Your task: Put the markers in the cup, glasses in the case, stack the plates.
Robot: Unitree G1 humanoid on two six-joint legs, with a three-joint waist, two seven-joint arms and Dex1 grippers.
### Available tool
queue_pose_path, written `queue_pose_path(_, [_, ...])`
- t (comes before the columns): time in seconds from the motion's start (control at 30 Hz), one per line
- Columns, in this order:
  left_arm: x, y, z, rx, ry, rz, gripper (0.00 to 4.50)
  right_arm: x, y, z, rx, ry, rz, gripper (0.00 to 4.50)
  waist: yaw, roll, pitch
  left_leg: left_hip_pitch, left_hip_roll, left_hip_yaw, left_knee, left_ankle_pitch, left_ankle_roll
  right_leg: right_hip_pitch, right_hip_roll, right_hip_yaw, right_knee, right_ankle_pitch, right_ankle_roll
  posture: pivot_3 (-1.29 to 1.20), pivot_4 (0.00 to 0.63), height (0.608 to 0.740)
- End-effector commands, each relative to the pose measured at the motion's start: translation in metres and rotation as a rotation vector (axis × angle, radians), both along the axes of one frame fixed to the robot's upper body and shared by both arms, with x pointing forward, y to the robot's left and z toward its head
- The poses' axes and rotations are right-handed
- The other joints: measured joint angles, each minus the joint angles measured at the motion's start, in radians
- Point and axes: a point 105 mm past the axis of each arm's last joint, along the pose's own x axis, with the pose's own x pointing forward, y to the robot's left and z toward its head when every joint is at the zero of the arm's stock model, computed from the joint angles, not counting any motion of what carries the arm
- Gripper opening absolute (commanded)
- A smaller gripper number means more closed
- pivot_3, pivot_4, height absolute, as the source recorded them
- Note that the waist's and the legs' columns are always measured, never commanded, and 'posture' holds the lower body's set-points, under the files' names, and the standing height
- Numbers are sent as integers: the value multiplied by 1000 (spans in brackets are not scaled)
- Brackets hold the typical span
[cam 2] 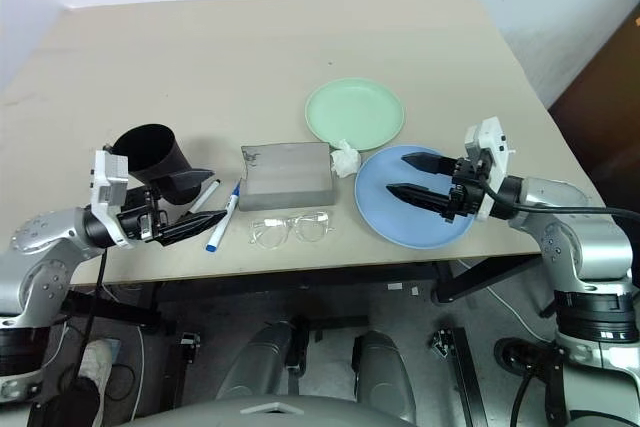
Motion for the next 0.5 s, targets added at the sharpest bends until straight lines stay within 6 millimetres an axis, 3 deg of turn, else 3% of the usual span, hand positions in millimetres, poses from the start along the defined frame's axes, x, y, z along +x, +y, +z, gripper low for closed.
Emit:
queue_pose_path(0.03, [2, -3, 7, 2, -54, -15, 4500, 0, -5, 11, 5, -49, -7, 3687, 0, 0, 0, 0, 0, 0, 0, 0, 0, 0, 0, 0, 0, 0, 0, 0, 150, 712])
queue_pose_path(0.23, [9, -13, 13, -28, -84, -15, 4500, 8, -4, 17, 12, -76, -22, 3687, -1, 0, 0, -1, 0, 0, 6, -2, 3, 0, 0, 0, -3, 3, 3, 0, 150, 712])
queue_pose_path(0.5, [3, -20, 12, 5, -58, -68, 4500, 11, -10, 20, -7, -84, -57, 3687, 0, 0, 0, -1, 0, 0, 6, -2, 4, 0, 0, 0, -3, 4, 4, 0, 150, 712])
